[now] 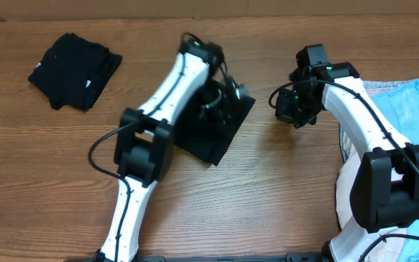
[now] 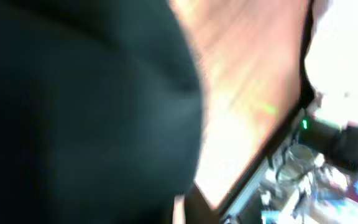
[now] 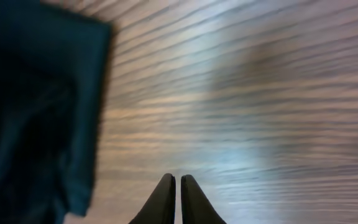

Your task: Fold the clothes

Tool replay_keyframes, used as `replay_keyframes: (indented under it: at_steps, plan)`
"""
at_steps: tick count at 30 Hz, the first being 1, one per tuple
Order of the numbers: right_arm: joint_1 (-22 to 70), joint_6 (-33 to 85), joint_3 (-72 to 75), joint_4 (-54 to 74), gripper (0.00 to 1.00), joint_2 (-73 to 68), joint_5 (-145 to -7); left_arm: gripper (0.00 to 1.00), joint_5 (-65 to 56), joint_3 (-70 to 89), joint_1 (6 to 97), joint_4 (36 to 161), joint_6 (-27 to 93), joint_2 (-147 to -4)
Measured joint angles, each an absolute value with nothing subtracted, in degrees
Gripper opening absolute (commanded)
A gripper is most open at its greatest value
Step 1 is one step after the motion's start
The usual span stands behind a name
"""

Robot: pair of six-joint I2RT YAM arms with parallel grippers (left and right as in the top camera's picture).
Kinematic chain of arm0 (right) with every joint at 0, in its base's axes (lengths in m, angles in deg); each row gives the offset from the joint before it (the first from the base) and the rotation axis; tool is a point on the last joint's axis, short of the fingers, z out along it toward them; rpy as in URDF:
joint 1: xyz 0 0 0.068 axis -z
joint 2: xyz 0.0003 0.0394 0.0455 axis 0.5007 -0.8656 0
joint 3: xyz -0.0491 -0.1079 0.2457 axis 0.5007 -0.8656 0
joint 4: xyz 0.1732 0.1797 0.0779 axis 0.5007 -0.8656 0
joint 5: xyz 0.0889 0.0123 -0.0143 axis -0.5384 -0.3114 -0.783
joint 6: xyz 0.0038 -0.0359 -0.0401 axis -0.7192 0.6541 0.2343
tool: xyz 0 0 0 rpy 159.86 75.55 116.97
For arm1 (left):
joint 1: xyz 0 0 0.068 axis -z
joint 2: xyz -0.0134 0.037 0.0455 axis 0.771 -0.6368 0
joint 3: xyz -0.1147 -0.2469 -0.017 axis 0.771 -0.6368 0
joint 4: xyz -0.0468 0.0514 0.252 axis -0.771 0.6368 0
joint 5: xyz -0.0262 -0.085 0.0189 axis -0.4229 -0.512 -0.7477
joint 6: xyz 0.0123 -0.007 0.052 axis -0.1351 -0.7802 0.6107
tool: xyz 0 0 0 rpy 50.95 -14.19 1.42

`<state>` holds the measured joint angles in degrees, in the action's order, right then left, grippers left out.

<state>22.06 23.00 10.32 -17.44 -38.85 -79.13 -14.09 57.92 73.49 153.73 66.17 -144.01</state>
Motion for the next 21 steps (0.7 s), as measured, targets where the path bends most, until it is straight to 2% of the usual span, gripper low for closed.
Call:
replay_keyframes:
  at_steps: [2,6,11,12,13,16,21]
  plan:
    - [23.3,23.0,10.3,-15.7,0.08,-38.8,-76.2,0.26,-11.4,61.0,70.8,153.5,65.0,-144.0]
    - [27.6,22.1,10.3,-13.5,0.08,-38.8,-74.5,0.28,-4.1,63.0,64.8,152.6,61.8,-144.0]
    - [33.9,21.5,10.3,-14.1,0.08,-38.8,-78.2,0.23,0.9,60.7,59.0,151.0,59.8,-144.0]
    - [34.4,21.5,10.3,-14.3,0.08,-38.8,-78.6,0.21,1.2,59.4,58.5,149.8,59.6,-144.0]
    - [34.6,21.5,10.3,-14.6,0.08,-38.8,-79.1,0.15,1.3,57.7,58.2,148.4,59.4,-144.0]
    - [34.2,21.7,10.3,-14.7,0.08,-38.8,-80.3,0.08,-0.4,51.9,58.5,146.1,59.1,-144.0]
    - [33.3,21.8,10.3,-14.8,0.08,-38.8,-81.3,0.06,-6.7,47.1,62.1,146.0,60.4,-144.0]
